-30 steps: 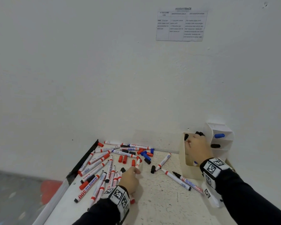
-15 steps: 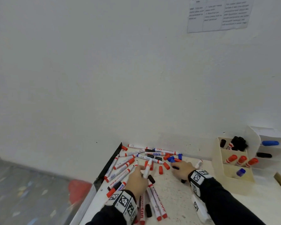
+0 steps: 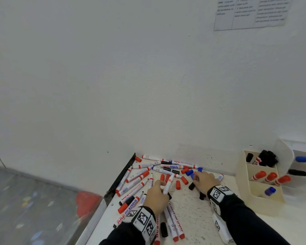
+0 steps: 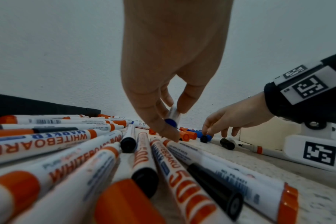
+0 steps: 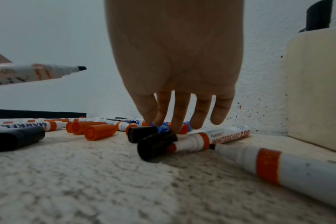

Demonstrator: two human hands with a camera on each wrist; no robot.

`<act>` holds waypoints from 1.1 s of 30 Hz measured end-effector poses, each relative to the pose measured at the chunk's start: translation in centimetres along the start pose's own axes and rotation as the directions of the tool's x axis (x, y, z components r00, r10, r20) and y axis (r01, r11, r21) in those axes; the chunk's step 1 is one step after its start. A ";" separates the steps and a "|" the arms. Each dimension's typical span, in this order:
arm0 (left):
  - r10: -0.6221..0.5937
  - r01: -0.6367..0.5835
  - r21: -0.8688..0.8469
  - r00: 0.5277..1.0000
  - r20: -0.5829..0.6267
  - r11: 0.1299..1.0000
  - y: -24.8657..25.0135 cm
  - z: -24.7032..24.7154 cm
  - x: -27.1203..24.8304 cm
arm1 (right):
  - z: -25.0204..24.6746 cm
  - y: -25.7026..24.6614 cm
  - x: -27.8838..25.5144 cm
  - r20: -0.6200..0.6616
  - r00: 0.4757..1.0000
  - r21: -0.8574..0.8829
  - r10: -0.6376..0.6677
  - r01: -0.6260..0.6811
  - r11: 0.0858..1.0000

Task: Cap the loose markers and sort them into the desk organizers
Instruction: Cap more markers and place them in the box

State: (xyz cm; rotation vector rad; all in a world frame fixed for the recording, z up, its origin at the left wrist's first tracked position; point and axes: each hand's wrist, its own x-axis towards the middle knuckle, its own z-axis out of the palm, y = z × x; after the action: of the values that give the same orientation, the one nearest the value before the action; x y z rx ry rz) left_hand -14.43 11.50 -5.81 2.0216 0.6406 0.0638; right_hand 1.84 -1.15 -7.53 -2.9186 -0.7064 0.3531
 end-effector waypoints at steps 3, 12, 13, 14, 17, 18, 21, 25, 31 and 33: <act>-0.029 0.029 -0.027 1.000 -0.003 0.999 0.1 -0.1 -0.2 | 0.1 0.0 -0.3 0.045 0.999 -0.029 0.004 -0.003 1.000; -0.008 0.006 -0.030 0.998 -0.059 1.000 -0.4 -0.1 -1.1 | -0.8 0.0 -2.4 -0.339 0.937 0.385 -0.081 0.217 0.897; 0.003 -0.004 -0.020 0.998 -0.061 1.000 -0.5 0.0 -1.3 | -1.1 0.0 -2.7 -0.333 0.933 0.417 -0.139 0.278 0.865; 0.015 -0.016 -0.008 0.998 -0.063 1.000 -0.5 0.2 -1.5 | -1.4 -0.2 -3.1 -0.294 0.934 0.435 -0.202 0.319 0.842; 0.044 -0.043 0.026 0.997 -0.056 0.999 -0.4 0.4 -2.0 | -1.8 -0.5 -4.3 -0.196 0.921 0.384 -0.336 0.387 0.838; 0.051 -0.049 0.038 0.998 -0.047 0.998 -0.4 0.5 -2.2 | -1.9 -0.5 -4.8 -0.194 0.915 0.365 -0.354 0.402 0.839; 0.059 -0.058 0.036 0.998 -0.029 0.998 -0.5 0.7 -2.9 | -2.3 -0.2 -6.4 -0.219 0.907 0.374 -0.360 0.419 0.828; 0.106 -0.106 0.070 0.994 0.001 0.992 -0.4 1.0 -3.7 | -2.6 0.7 -8.3 -0.266 0.907 0.381 -0.325 0.409 0.829; 0.173 -0.192 0.167 0.978 0.120 0.967 -0.1 2.1 -4.7 | -1.2 2.0 -10.9 -0.178 0.924 0.452 -0.337 0.382 0.806; 0.170 -0.190 0.123 0.974 0.152 0.974 0.2 2.7 -5.2 | -0.8 2.2 -12.1 -0.193 0.950 0.540 -0.245 0.312 0.782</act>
State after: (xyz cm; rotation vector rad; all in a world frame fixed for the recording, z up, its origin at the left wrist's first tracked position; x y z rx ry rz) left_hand -18.05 6.83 -5.96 2.1914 0.3796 -0.0159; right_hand -7.41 -8.75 -4.76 -2.2126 -0.8322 0.2977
